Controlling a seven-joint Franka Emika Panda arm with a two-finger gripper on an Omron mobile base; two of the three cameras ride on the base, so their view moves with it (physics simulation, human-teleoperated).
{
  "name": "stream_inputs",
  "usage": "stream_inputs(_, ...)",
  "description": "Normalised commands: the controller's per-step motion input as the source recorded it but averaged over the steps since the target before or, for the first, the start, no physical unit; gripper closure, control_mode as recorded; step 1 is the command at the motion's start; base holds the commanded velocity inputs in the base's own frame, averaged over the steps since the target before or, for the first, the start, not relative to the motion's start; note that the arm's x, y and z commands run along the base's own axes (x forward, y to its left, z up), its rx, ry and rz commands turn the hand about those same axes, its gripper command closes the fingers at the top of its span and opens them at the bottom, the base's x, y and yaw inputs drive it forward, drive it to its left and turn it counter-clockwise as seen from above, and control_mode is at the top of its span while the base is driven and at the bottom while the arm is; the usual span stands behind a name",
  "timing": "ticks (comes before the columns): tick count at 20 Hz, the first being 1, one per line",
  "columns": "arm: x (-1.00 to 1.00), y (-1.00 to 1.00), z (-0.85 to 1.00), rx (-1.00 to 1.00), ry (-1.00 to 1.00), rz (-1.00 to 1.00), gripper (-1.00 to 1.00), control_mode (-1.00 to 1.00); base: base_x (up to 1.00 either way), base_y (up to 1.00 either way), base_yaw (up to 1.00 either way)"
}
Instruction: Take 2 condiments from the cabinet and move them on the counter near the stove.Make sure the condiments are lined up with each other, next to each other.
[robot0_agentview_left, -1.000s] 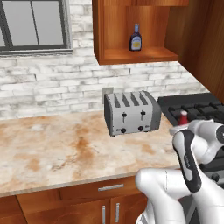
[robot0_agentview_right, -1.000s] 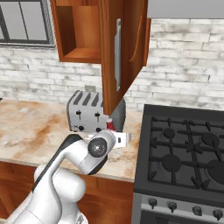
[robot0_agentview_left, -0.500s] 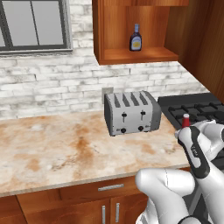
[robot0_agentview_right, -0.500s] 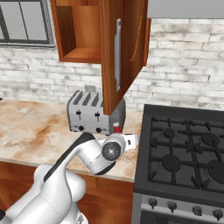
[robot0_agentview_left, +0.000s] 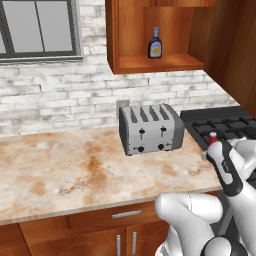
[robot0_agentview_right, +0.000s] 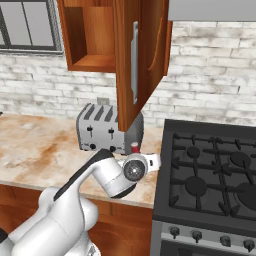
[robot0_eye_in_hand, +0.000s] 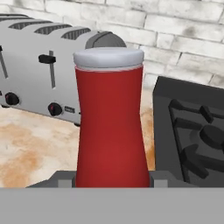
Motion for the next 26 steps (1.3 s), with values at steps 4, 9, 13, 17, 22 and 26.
stream_inputs(4,0.0,0.0,-0.32,0.0,0.0,0.0,1.0,-1.0,0.0,0.0,0.0)
stream_inputs(9,0.05,0.0,-0.14,0.04,0.0,0.0,1.0,-1.0,0.0,0.0,0.0)
stream_inputs(13,0.12,0.0,0.0,0.05,0.0,0.0,1.0,-1.0,0.0,0.0,0.0)
stream_inputs(17,0.1,0.0,0.0,0.06,0.0,0.0,1.0,-1.0,0.0,0.0,0.0)
stream_inputs(22,0.05,0.0,-0.14,0.01,-0.03,0.0,1.0,-1.0,0.0,0.0,0.0)
stream_inputs(26,0.03,0.0,-0.07,0.0,-0.08,0.0,1.0,-1.0,0.0,0.0,0.0)
